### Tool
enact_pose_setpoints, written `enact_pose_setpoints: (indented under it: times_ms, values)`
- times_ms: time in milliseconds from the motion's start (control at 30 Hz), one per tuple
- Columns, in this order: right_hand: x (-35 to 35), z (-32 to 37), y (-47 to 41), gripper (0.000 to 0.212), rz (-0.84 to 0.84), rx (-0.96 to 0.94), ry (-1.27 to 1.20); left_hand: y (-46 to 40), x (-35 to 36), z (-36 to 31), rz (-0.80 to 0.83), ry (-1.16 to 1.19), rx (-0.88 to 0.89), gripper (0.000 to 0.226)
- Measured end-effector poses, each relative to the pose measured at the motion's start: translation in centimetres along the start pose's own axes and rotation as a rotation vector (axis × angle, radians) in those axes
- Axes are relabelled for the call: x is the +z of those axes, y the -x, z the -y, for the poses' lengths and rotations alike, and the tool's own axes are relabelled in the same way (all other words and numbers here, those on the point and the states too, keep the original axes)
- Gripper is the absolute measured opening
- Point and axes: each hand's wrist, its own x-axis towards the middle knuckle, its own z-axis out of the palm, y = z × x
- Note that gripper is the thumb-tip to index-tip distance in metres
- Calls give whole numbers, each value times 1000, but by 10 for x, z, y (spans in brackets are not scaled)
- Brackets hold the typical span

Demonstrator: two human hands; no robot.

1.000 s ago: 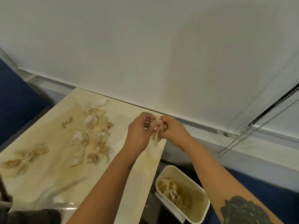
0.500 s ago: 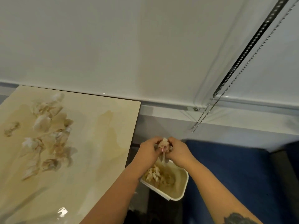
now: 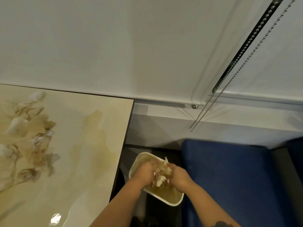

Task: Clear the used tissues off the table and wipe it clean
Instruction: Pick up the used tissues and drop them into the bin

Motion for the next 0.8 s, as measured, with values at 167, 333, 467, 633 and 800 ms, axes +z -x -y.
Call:
enact_pose_setpoints:
  times_ms: [167,333,467,633,800]
  values:
    - [4,-10,0,48,14,69,41,-1,1,5,-8,111,-62,44]
    - [1,0,4,42,-3,10,64,13,-6,5,-63,118,-35,38]
    - [-5,25,10,38,-102,-119,49,35,-29,-1,-173,167,-36,44]
    - [-17,80,22,27,-190,-271,-15,67,-69,-4,-433,214,56,40]
    - [-17,138,29,23,-213,-409,5,108,-114,-4,-701,278,112,32]
